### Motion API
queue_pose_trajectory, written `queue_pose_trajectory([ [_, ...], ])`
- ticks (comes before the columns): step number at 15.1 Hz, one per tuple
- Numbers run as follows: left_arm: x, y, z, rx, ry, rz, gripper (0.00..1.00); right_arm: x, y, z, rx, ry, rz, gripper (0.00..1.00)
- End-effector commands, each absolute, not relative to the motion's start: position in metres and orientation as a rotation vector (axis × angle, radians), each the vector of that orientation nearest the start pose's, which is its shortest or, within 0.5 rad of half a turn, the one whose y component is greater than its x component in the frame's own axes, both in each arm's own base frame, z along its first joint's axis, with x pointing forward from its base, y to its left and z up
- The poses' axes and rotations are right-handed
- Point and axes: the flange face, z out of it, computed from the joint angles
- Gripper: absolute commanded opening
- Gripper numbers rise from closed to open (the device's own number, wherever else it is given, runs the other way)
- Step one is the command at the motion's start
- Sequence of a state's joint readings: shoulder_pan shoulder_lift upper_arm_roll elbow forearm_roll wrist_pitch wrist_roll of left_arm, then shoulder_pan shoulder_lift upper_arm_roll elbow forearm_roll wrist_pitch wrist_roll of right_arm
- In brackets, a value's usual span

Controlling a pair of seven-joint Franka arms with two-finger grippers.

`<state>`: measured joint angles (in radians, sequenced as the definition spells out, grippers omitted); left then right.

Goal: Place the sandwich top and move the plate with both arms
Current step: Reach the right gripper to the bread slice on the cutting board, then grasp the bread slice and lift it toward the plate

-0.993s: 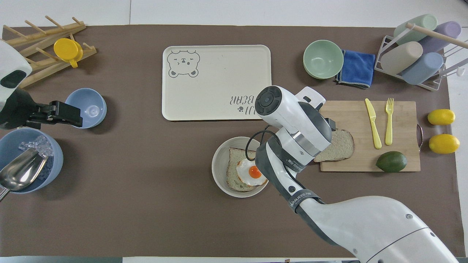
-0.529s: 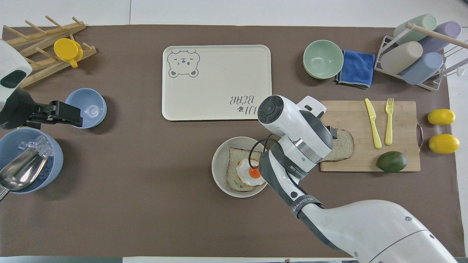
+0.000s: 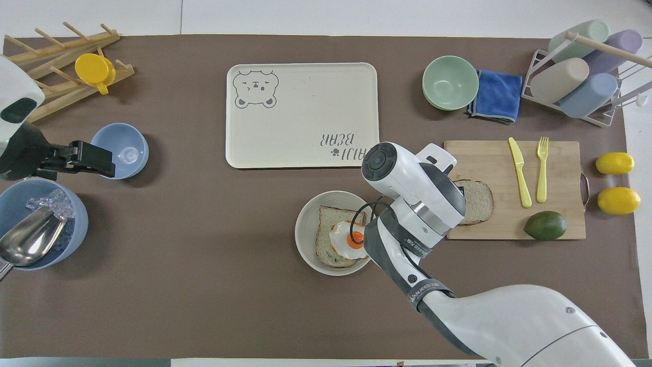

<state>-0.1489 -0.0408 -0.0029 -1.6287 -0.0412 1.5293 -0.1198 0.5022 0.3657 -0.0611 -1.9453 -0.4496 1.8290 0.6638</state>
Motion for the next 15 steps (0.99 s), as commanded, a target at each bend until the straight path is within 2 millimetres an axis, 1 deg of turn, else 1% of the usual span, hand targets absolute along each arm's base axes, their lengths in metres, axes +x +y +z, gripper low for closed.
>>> queue_pose_trajectory([
  [1,0.525,-0.081,0.619,-3.160,0.054,0.107,1.00,0.520,0.210,0.280,2.535,-0.007,-0.200,0.14],
  [2,0.526,-0.081,0.619,-3.160,0.054,0.105,1.00,0.522,0.219,0.287,2.536,0.011,-0.194,0.00],
  [3,0.526,-0.081,0.619,-3.160,0.057,0.104,1.00,0.524,0.230,0.295,2.524,0.023,-0.200,0.00],
  [4,0.526,-0.081,0.619,-3.160,0.054,0.104,1.00,0.528,0.241,0.308,2.511,0.043,-0.205,0.00],
  [5,0.526,-0.081,0.619,-3.160,0.054,0.104,1.00,0.533,0.250,0.322,2.490,0.057,-0.223,0.00],
  [6,0.525,-0.081,0.619,-3.160,0.057,0.107,1.00,0.537,0.264,0.340,2.479,0.051,-0.230,0.00],
  [7,0.525,-0.081,0.619,-3.160,0.057,0.107,1.00,0.536,0.272,0.354,2.463,0.049,-0.238,0.00],
  [8,0.526,-0.081,0.619,-3.160,0.057,0.104,1.00,0.532,0.283,0.372,2.461,0.054,-0.231,0.00],
  [10,0.525,-0.081,0.619,-3.160,0.054,0.107,1.00,0.520,0.299,0.419,2.469,0.045,-0.225,0.00],
  [11,0.526,-0.081,0.619,-3.160,0.054,0.105,1.00,0.505,0.311,0.438,2.480,0.054,-0.214,0.00],
  [12,0.525,-0.081,0.619,-3.160,0.054,0.107,1.00,0.482,0.335,0.454,2.489,0.080,-0.183,0.00],
  [13,0.525,-0.081,0.619,-3.160,0.057,0.107,1.00,0.470,0.352,0.463,2.500,0.096,-0.144,0.00],
  [14,0.526,-0.081,0.619,-3.160,0.054,0.105,1.00,0.475,0.359,0.470,2.539,0.086,-0.113,0.00],
  [15,0.525,-0.081,0.619,-3.160,0.057,0.107,1.00,0.478,0.371,0.469,2.605,0.108,-0.076,0.00],
])
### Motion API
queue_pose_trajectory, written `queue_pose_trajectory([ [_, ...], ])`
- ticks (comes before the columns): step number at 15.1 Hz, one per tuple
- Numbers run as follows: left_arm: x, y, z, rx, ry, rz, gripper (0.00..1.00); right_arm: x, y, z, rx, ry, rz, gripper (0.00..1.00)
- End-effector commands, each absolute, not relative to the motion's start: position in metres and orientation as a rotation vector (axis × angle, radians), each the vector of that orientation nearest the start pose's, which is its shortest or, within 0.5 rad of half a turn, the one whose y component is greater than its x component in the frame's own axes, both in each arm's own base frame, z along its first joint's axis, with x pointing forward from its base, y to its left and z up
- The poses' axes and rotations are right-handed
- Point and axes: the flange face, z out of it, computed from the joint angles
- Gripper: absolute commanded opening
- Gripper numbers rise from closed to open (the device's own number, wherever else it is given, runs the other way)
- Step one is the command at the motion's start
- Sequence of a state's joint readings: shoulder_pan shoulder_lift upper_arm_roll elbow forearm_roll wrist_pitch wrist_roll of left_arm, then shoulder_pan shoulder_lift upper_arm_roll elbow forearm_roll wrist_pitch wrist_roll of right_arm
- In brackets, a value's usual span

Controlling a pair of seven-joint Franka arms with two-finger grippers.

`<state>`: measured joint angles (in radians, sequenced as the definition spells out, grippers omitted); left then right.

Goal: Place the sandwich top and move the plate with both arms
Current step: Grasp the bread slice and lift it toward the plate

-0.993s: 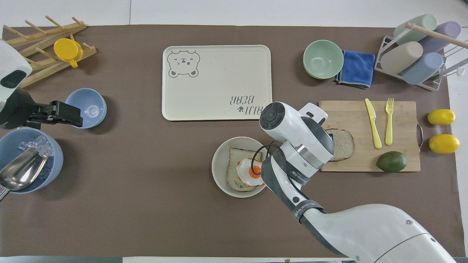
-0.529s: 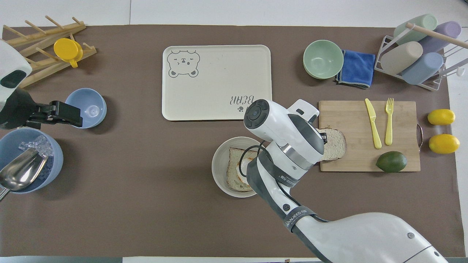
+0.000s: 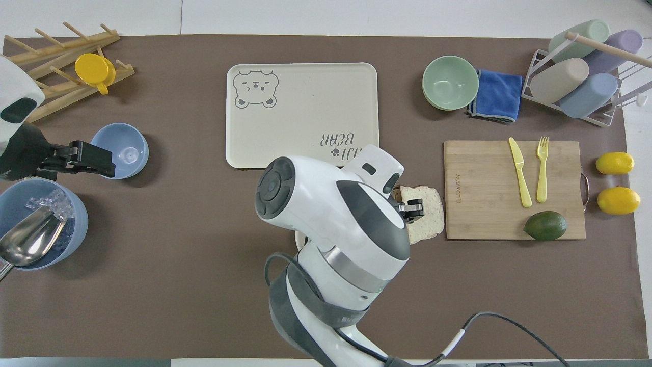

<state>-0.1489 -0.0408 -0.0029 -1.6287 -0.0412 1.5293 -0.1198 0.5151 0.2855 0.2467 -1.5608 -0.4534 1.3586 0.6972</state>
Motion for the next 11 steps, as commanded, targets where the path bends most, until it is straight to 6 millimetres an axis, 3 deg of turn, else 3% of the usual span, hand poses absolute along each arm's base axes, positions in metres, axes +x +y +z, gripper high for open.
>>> queue_pose_trajectory([
  [1,0.526,-0.081,0.619,-3.160,0.054,0.105,1.00,0.480,0.381,0.465,2.707,0.114,-0.082,0.00],
  [8,0.526,-0.081,0.619,-3.160,0.054,0.105,1.00,0.453,0.406,0.427,2.764,0.059,-0.096,0.00],
  [11,0.525,-0.081,0.619,-3.160,0.054,0.107,1.00,0.447,0.408,0.412,2.779,0.058,-0.136,0.00],
])
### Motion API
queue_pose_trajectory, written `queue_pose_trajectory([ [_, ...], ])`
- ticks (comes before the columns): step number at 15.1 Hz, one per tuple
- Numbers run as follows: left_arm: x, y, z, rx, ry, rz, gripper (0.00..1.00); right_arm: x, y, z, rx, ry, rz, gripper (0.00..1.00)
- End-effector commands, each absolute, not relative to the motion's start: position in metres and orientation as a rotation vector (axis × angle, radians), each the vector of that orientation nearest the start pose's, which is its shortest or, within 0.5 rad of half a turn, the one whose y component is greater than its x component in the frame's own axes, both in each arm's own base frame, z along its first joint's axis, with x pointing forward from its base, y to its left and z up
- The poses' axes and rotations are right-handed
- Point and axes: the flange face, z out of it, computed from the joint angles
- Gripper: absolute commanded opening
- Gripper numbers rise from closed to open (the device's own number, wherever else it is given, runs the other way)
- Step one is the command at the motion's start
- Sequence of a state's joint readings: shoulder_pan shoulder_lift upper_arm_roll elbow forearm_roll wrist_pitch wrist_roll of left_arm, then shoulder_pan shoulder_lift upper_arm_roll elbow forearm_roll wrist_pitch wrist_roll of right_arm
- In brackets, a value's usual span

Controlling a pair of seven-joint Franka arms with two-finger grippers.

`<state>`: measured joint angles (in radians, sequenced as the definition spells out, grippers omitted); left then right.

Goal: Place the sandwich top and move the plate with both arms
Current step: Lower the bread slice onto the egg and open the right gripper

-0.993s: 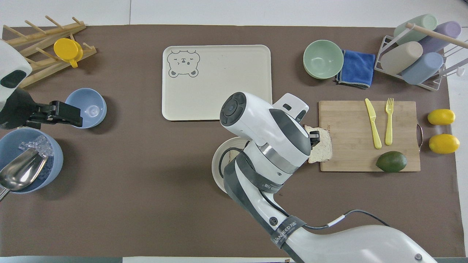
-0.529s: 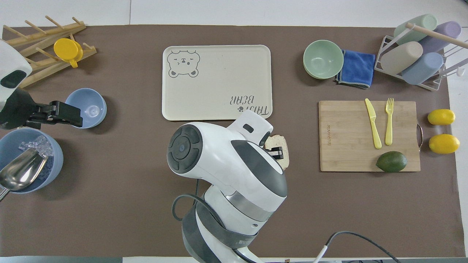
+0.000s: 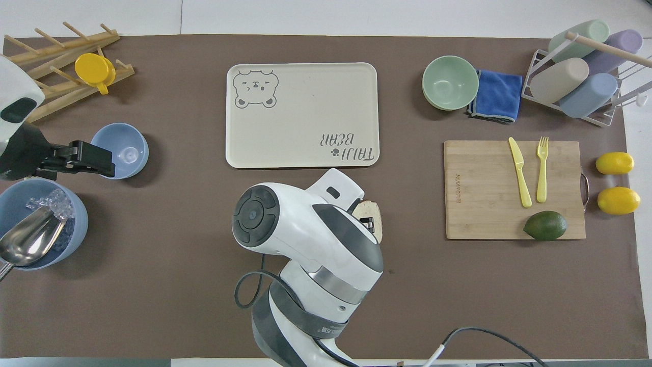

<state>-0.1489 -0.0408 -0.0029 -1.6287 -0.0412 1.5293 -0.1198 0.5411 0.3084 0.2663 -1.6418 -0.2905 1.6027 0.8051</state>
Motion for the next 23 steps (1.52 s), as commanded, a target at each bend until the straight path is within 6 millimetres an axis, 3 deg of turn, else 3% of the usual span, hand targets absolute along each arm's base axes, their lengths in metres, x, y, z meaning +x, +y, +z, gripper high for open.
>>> queue_pose_trajectory([
  [1,0.525,-0.082,0.619,-3.159,0.057,0.112,1.00,0.446,0.411,0.412,-3.491,-0.080,0.164,0.00],
  [11,0.525,-0.081,0.619,-3.159,0.054,0.109,1.00,0.438,0.424,0.381,-3.419,-0.012,0.145,0.00],
  [16,0.526,-0.081,0.619,-3.160,0.049,0.100,1.00,0.442,0.428,0.381,-3.347,0.022,0.149,0.31],
  [18,0.526,-0.081,0.619,-3.161,0.049,0.095,1.00,0.444,0.431,0.383,-3.303,0.046,0.163,0.54],
  [19,0.527,-0.079,0.619,-3.161,0.044,0.097,1.00,0.444,0.432,0.383,-3.297,0.047,0.160,0.56],
  [21,0.528,-0.075,0.619,-3.162,0.032,0.092,1.00,0.448,0.429,0.384,-3.281,0.068,0.175,0.71],
  [22,0.528,-0.075,0.619,-3.162,0.032,0.090,1.00,0.454,0.425,0.389,-3.259,0.100,0.187,0.72],
  [23,0.528,-0.075,0.619,-3.162,0.032,0.090,1.00,0.459,0.423,0.399,-3.230,0.118,0.191,0.81],
])
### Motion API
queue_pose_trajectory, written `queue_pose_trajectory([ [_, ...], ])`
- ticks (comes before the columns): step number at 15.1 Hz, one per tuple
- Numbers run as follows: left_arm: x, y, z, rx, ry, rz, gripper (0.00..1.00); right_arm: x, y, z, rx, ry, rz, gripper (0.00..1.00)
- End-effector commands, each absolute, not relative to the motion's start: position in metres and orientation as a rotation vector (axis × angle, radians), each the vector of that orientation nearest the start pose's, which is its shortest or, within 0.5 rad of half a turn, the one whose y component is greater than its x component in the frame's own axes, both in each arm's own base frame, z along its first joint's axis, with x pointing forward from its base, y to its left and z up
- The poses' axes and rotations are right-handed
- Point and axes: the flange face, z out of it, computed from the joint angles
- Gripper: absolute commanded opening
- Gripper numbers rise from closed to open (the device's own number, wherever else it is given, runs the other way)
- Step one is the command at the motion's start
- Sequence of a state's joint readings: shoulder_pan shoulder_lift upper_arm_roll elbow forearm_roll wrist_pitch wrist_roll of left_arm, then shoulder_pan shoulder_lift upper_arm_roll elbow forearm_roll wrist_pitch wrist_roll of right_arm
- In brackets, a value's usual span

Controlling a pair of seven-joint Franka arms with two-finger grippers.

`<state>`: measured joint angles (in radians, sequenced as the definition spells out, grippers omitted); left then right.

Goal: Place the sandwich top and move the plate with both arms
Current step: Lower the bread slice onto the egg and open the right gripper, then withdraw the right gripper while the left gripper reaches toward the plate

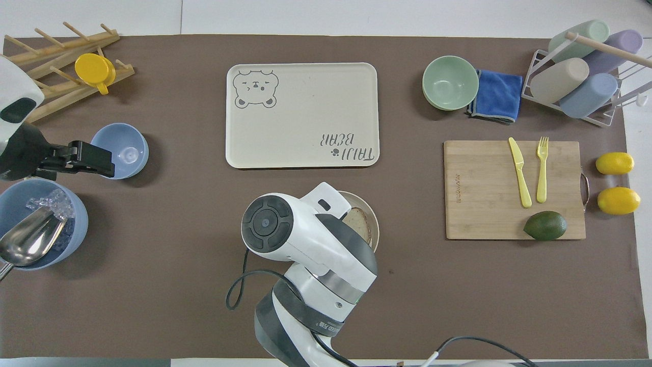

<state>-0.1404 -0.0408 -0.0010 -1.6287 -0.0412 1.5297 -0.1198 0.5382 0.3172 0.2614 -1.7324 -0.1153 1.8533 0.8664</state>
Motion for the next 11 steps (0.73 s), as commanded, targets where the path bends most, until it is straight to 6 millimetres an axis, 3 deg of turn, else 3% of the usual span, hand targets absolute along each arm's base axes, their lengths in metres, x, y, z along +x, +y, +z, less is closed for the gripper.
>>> queue_pose_trajectory([
  [1,0.528,-0.074,0.619,-3.162,0.025,0.090,1.00,0.470,0.407,0.414,-3.196,0.149,0.208,0.94],
  [2,0.528,-0.073,0.617,-3.162,0.020,0.095,1.00,0.481,0.386,0.437,-3.162,0.150,0.202,1.00],
  [5,0.528,-0.081,0.608,-3.168,-0.080,0.013,1.00,0.508,0.331,0.481,-3.116,0.123,0.255,1.00],
  [7,0.523,-0.098,0.587,-3.176,-0.161,-0.046,1.00,0.523,0.291,0.506,-3.112,0.164,0.260,1.00],
  [8,0.520,-0.114,0.575,-3.177,-0.119,-0.038,1.00,0.530,0.265,0.519,-3.109,0.153,0.239,1.00],
  [11,0.518,-0.146,0.544,-3.198,-0.051,-0.020,1.00,0.551,0.184,0.530,-3.077,0.127,0.263,1.00],
])
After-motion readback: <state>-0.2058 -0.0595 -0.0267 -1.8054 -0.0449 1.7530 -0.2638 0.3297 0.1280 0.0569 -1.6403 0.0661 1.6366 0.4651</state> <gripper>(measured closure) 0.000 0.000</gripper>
